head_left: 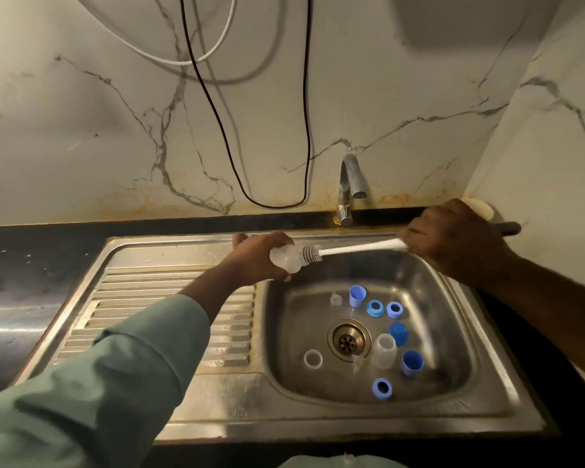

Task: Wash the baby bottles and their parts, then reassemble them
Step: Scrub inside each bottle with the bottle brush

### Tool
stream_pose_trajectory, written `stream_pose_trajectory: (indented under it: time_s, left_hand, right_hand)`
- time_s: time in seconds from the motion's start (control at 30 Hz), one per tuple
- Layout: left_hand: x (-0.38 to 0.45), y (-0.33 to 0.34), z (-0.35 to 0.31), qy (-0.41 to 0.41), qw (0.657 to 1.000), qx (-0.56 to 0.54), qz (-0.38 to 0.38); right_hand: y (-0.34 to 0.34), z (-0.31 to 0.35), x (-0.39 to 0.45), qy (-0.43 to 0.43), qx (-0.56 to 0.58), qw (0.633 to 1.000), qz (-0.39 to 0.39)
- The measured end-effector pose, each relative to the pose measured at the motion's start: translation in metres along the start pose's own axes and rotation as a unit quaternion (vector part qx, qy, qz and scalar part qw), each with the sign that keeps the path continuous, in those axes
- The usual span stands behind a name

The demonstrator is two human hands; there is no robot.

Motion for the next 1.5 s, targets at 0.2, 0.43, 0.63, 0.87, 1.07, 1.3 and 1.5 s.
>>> stream_pose_trajectory:
  time_s: [0.2, 0.43, 0.63, 0.87, 1.07, 1.3, 1.5]
  left_hand:
    - [-0.001, 0.002, -0.002, 0.031, 0.999, -0.030, -0.022]
    - [-0.005, 0.014, -0.002, -0.025, 0.997, -0.015, -0.076]
    - [-0.014, 0.017, 0.021, -0.217, 0.963, -0.083, -0.135]
    - [-0.020, 0.032, -0.013, -0.191, 0.962, -0.109, -0.164]
    - [-0.022, 0.054, -0.067, -0.101, 0.982, -0.063, -0.146]
    - [-0.018, 0.054, -0.063, -0.148, 0.980, -0.035, -0.129]
    - [-0.016, 0.054, -0.051, -0.198, 0.970, -0.057, -0.126]
  right_hand:
    - [0.014, 0.011, -0.004, 0.350, 0.515, 0.738, 0.260]
    - [0.016, 0.010, -0.004, 0.087, 0.071, 0.993, 0.032]
    - [0.027, 0.029, -0.037, 0.427, 0.493, 0.730, 0.203]
    - [0.018, 0.107, -0.024, 0.304, 0.372, 0.870, 0.110]
    - [0.024, 0.115, 0.012, 0.322, 0.264, 0.890, 0.184]
    - [0.013, 0.109, 0.005, 0.316, 0.227, 0.893, 0.226]
    - [0.007, 0.115, -0.001, 0.334, 0.204, 0.893, 0.222]
Point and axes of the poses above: each hand's wrist, its own x-axis towards the middle knuckle, its own y-axis out of the palm, z = x × y, the point moved 2 cm from there along x, towards the middle knuckle, and after that the axes turned 9 degrees about -z, right-handed, at the moved point
